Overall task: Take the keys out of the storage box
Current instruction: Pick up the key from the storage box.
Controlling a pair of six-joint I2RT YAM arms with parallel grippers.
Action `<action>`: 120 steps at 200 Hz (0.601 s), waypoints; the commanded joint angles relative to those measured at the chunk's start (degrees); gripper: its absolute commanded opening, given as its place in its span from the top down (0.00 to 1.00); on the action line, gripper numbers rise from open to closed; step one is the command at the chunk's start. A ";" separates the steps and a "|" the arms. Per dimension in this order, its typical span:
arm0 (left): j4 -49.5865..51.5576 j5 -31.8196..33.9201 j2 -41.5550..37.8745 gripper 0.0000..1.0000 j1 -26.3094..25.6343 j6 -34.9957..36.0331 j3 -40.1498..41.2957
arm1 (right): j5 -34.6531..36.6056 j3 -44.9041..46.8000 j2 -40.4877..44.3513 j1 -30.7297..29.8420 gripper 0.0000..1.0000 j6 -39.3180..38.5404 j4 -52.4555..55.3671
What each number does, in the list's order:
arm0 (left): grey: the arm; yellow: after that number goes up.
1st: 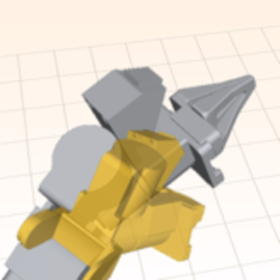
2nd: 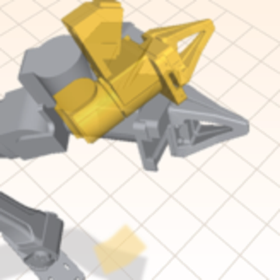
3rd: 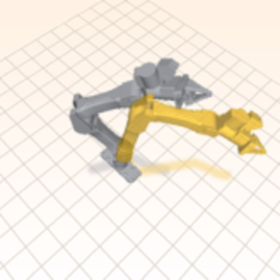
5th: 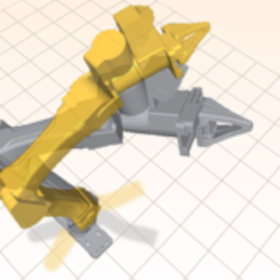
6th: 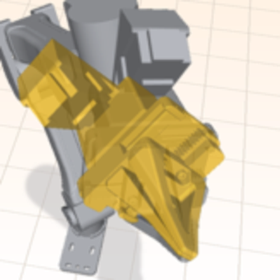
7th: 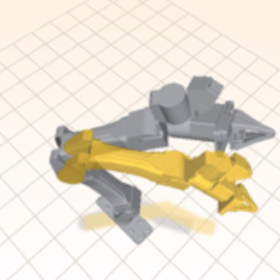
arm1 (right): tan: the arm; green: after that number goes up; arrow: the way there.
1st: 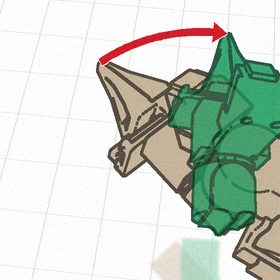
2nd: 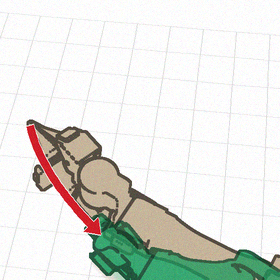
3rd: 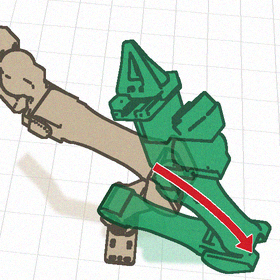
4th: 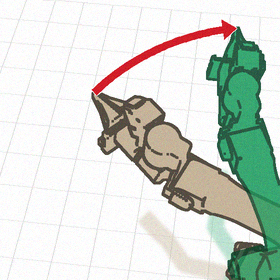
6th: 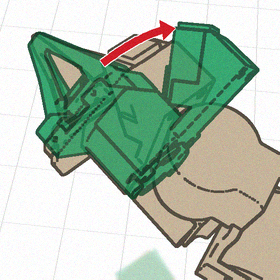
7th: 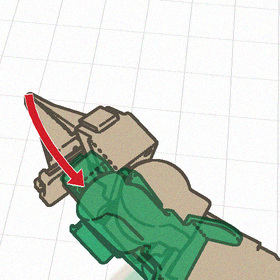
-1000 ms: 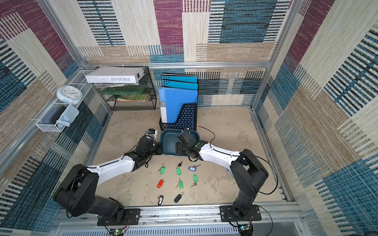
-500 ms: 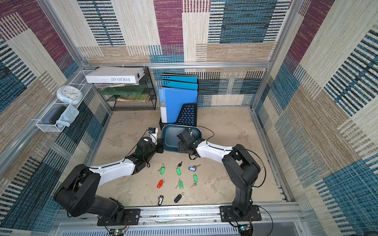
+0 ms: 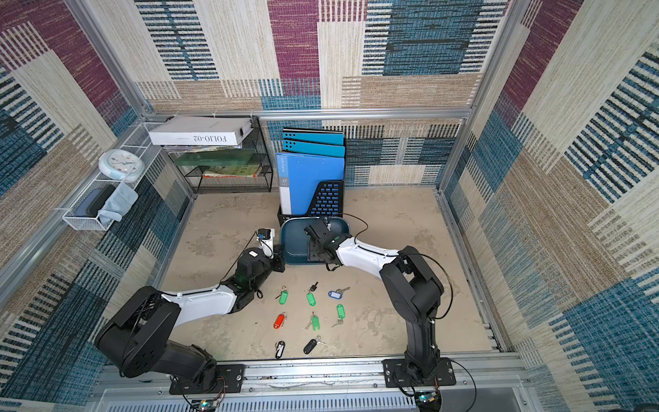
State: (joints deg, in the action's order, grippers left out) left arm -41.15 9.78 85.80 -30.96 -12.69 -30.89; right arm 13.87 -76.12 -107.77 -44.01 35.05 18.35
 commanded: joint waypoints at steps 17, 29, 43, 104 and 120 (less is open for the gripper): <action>-3.86 -1.97 1.70 0.98 -0.68 4.11 -0.31 | 7.50 -2.29 0.04 -1.26 0.27 -2.52 8.49; -4.28 -1.50 2.55 0.98 -0.86 4.49 -0.31 | 10.59 -1.51 -0.88 -1.25 0.27 -1.00 9.25; -4.21 -1.09 3.44 0.98 -1.03 4.76 -0.55 | 13.93 -2.15 -2.35 -1.25 0.27 0.50 11.47; -4.12 0.79 4.65 0.98 -1.14 5.13 -0.75 | 16.91 -4.05 -6.52 -0.60 0.24 3.75 16.06; -4.18 1.12 4.85 0.98 -1.20 4.91 -0.66 | 14.07 -2.27 -6.72 0.39 0.24 3.78 14.04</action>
State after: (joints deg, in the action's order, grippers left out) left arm -43.64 11.18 90.39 -32.01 -8.88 -31.51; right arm 28.42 -79.88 -114.08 -44.71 37.21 32.34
